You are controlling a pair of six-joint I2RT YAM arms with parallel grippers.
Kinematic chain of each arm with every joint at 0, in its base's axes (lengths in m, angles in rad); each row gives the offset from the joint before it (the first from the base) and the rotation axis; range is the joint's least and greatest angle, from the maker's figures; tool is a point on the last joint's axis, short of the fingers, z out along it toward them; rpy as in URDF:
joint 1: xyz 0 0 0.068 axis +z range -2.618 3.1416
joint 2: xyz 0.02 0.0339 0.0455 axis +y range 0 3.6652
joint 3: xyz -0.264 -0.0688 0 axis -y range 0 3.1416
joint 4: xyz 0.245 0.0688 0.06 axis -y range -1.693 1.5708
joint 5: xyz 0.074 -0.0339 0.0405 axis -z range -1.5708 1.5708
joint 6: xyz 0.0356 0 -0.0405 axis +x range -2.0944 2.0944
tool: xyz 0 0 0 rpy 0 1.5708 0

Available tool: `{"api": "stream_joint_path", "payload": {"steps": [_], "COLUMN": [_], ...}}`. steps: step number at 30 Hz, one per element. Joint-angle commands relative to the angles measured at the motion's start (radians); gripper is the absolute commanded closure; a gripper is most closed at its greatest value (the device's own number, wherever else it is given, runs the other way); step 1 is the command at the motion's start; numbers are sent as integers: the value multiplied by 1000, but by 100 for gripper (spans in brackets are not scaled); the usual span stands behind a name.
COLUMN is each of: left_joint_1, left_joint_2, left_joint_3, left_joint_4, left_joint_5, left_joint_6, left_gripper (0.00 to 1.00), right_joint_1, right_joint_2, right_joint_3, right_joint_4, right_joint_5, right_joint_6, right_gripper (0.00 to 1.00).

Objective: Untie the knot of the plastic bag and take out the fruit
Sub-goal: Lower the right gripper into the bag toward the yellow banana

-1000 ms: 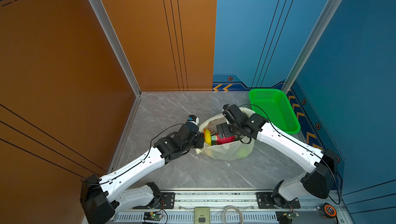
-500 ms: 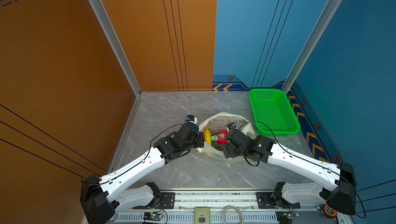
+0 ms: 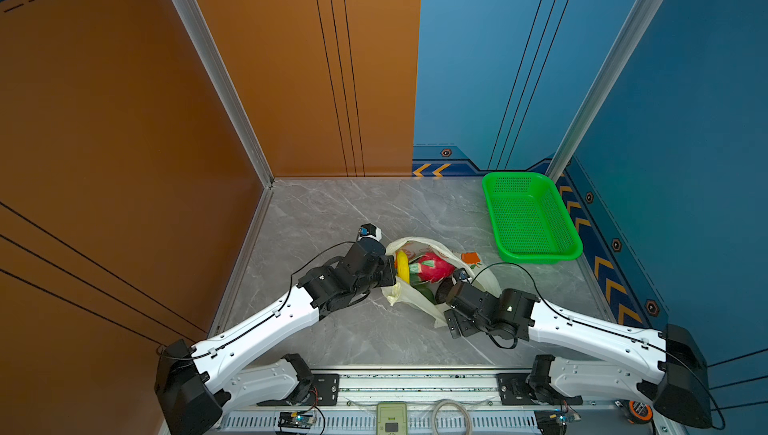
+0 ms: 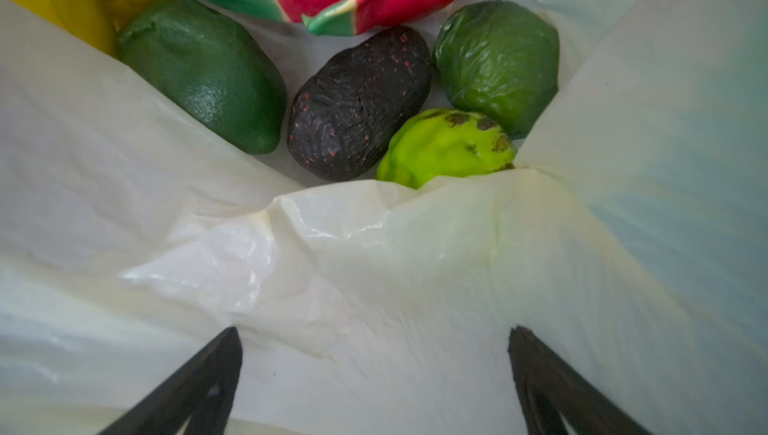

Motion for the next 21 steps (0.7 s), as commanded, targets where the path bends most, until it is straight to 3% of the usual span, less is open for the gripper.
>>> {"api": "stream_joint_path", "payload": {"steps": [1, 11, 17, 21], "left_joint_1": [-17, -56, -61, -68], "left_joint_2": [-12, -14, -22, -38], "left_joint_3": [20, 43, 32, -6], "left_joint_4": [14, 6, 8, 0], "left_joint_5": [22, 24, 9, 16], "left_joint_6": [25, 52, 70, 75], "left_gripper": [100, 100, 100, 100], "right_joint_1": [8, -8, -127, -233], "right_joint_2": [-22, 81, 188, 229], "right_joint_3": [74, 321, 293, 285], "right_joint_4": [-66, 27, 189, 288], "right_joint_5": [-34, -150, -183, -101], "right_joint_6": [29, -14, -75, -128], "right_gripper": [0, 0, 6, 9]}}
